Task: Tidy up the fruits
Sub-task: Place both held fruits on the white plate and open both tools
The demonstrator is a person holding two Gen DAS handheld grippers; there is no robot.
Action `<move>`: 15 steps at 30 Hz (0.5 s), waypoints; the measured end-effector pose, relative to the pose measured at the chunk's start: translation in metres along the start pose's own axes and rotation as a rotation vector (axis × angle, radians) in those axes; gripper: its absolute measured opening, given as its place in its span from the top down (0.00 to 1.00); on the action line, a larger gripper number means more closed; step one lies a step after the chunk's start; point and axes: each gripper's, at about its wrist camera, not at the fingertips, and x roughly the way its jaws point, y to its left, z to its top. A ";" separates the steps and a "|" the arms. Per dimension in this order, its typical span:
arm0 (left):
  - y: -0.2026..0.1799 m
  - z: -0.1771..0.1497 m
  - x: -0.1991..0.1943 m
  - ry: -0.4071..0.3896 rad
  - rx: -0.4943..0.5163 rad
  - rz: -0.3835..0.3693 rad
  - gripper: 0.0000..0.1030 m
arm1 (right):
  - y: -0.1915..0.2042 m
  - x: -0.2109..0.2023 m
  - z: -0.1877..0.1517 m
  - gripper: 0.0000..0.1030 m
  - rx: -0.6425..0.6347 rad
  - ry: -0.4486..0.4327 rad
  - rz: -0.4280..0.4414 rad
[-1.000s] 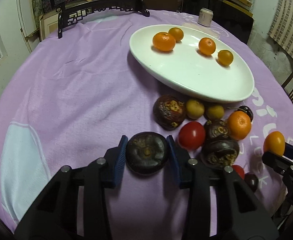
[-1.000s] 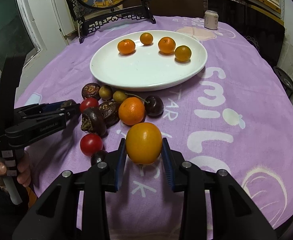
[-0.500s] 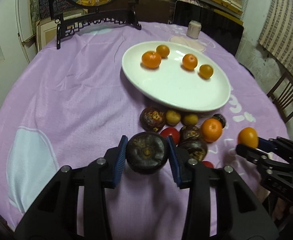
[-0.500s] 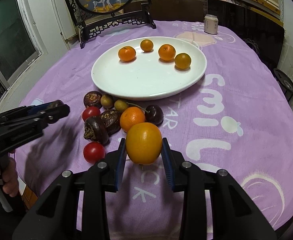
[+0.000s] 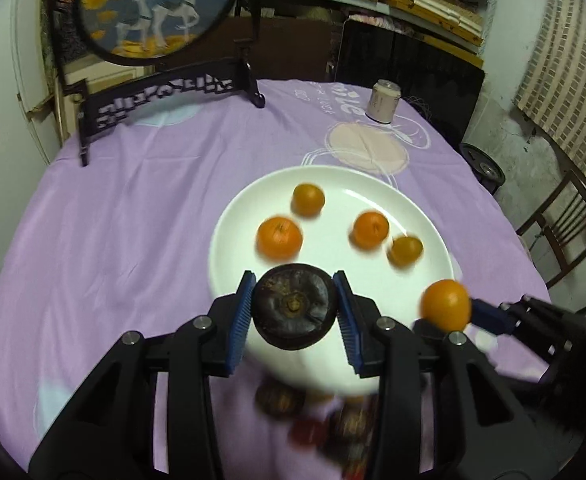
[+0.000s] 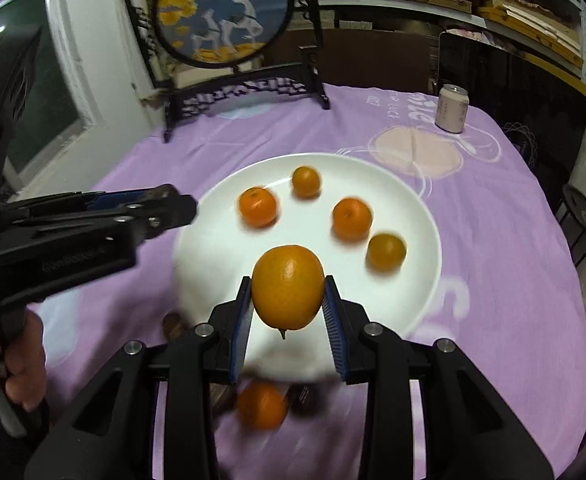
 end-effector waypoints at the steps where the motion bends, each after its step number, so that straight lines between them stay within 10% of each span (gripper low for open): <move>1: -0.001 0.008 0.015 0.020 -0.009 0.001 0.61 | -0.005 0.013 0.005 0.66 0.003 0.017 -0.010; 15: -0.013 0.021 0.076 0.061 -0.004 0.017 0.53 | -0.028 0.066 0.013 0.63 0.041 0.086 -0.003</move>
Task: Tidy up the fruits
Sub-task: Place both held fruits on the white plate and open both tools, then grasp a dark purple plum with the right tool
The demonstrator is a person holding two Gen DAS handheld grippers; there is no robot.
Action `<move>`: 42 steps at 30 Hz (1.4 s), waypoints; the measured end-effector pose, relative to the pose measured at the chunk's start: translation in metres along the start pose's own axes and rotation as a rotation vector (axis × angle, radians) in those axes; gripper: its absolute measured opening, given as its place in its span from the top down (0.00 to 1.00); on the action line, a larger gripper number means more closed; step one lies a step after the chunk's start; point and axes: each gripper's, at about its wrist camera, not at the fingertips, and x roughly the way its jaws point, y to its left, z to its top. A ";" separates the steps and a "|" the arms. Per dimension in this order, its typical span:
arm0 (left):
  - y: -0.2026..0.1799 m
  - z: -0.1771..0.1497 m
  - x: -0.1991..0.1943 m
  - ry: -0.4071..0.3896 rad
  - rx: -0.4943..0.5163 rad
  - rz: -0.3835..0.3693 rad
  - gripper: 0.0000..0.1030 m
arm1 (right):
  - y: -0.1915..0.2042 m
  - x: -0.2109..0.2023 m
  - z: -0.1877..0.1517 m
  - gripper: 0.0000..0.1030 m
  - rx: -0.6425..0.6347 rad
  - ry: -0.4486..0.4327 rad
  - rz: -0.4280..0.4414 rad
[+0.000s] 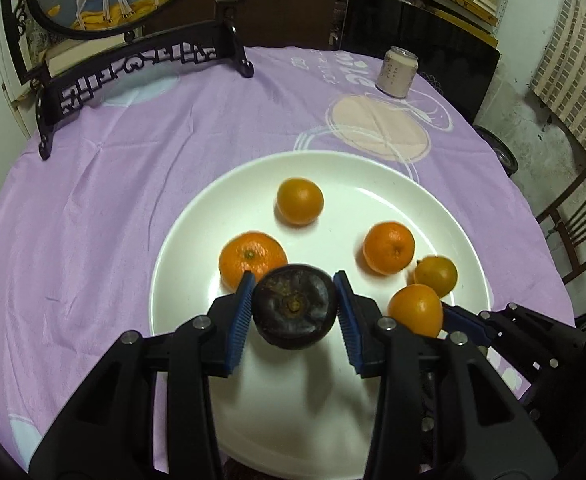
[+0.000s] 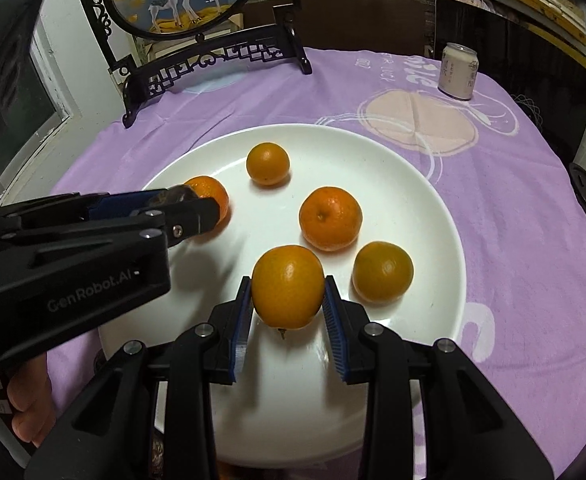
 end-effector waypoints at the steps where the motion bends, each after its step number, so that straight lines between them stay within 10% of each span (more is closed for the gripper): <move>1: 0.000 0.000 -0.004 -0.020 -0.003 0.003 0.48 | 0.001 -0.002 0.000 0.51 -0.002 -0.018 -0.009; 24: 0.009 -0.127 -0.168 -0.228 -0.005 -0.001 0.28 | 0.039 -0.133 -0.098 0.44 0.007 -0.121 -0.043; 42: 0.072 -0.202 -0.141 -0.091 -0.069 0.068 0.11 | 0.083 -0.098 -0.168 0.42 -0.092 0.050 0.027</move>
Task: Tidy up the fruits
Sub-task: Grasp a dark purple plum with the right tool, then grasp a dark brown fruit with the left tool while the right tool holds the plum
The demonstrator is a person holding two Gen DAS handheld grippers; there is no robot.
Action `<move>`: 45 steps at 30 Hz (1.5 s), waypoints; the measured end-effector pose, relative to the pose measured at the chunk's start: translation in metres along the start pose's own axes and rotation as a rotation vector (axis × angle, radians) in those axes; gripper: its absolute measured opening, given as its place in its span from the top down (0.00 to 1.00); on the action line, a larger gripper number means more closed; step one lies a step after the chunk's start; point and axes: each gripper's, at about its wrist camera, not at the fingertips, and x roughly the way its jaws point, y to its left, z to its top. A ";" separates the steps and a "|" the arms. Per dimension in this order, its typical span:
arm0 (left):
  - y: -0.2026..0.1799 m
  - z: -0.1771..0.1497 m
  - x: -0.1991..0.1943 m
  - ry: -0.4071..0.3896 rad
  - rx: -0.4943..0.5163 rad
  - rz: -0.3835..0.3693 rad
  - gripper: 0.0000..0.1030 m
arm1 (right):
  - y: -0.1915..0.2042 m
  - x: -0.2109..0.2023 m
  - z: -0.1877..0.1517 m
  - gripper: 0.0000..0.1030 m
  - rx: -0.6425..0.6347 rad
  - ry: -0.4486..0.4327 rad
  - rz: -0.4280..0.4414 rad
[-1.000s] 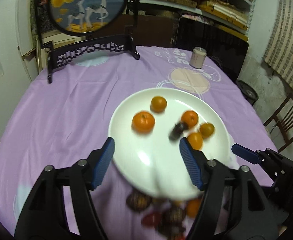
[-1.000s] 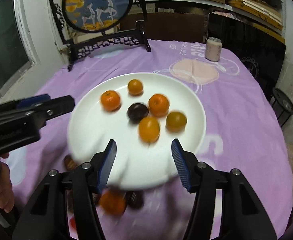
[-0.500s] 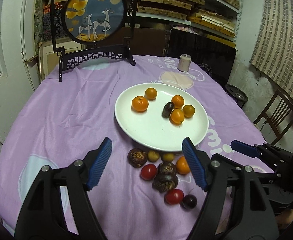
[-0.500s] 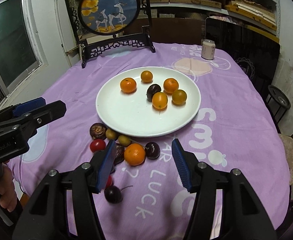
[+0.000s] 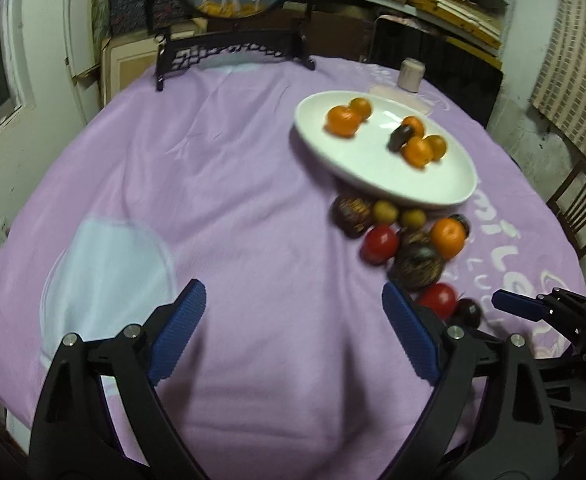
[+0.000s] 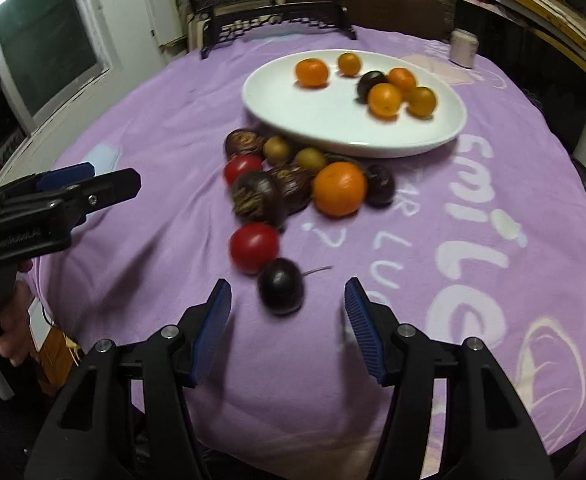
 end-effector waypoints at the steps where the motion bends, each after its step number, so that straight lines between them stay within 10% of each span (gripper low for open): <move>1: 0.002 -0.002 0.000 0.003 -0.006 0.004 0.11 | 0.002 0.001 0.000 0.42 -0.002 -0.003 0.003; 8: 0.006 -0.005 -0.003 0.008 -0.021 -0.002 0.11 | 0.001 0.018 0.000 0.73 0.008 0.004 0.014; 25: -0.080 0.013 0.055 0.139 0.033 -0.047 0.13 | -0.063 -0.017 -0.021 0.73 0.138 -0.083 -0.016; 32: -0.097 0.020 0.069 0.150 0.027 -0.073 0.57 | -0.083 -0.026 -0.028 0.73 0.176 -0.105 -0.009; 45: -0.082 0.015 0.025 0.089 0.032 -0.088 0.58 | -0.079 -0.030 -0.021 0.73 0.176 -0.118 -0.010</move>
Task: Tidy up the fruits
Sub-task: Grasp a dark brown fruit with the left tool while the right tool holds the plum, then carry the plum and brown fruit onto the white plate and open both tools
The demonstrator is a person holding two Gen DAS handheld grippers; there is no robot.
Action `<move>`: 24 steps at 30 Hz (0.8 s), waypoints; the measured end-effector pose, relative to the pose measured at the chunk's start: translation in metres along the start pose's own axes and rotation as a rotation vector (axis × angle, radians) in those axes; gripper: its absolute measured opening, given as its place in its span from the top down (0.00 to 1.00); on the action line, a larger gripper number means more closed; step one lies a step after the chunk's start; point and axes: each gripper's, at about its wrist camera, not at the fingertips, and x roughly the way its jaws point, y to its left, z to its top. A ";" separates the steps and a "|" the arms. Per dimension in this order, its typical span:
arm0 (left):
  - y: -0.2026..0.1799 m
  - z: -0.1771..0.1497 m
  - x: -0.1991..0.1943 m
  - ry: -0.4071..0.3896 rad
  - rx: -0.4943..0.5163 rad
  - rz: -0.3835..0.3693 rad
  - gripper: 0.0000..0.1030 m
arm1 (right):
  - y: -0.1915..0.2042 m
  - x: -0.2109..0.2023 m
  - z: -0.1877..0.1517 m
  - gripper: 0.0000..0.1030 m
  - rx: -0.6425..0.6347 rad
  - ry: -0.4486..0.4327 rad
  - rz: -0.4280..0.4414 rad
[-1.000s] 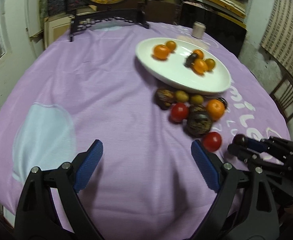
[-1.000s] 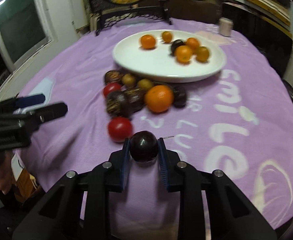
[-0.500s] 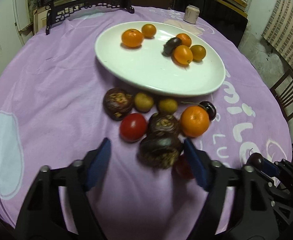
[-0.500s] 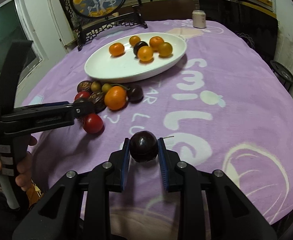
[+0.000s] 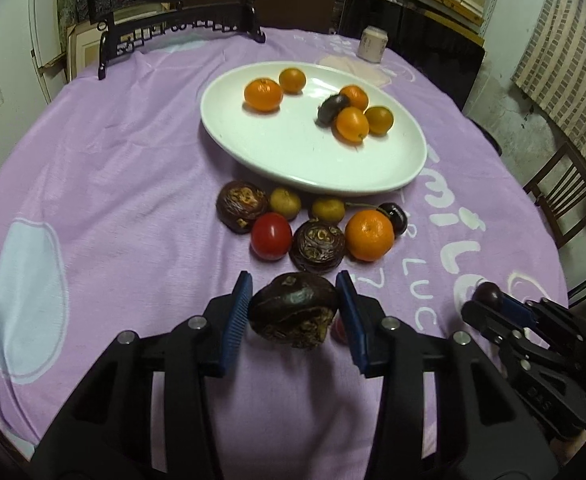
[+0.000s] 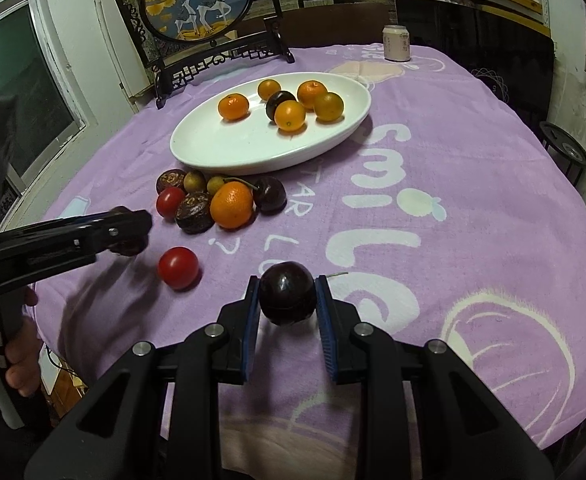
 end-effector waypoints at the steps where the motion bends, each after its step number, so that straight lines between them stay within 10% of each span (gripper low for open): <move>1: 0.001 0.000 -0.003 -0.005 0.000 -0.003 0.57 | 0.001 0.000 0.001 0.73 0.000 -0.001 -0.002; 11: 0.023 0.023 -0.009 -0.034 -0.015 -0.010 0.57 | 0.022 0.008 0.034 0.73 -0.063 -0.010 -0.001; 24: 0.036 0.176 0.059 -0.028 -0.056 0.032 0.57 | 0.049 0.086 0.175 0.73 -0.147 -0.028 0.028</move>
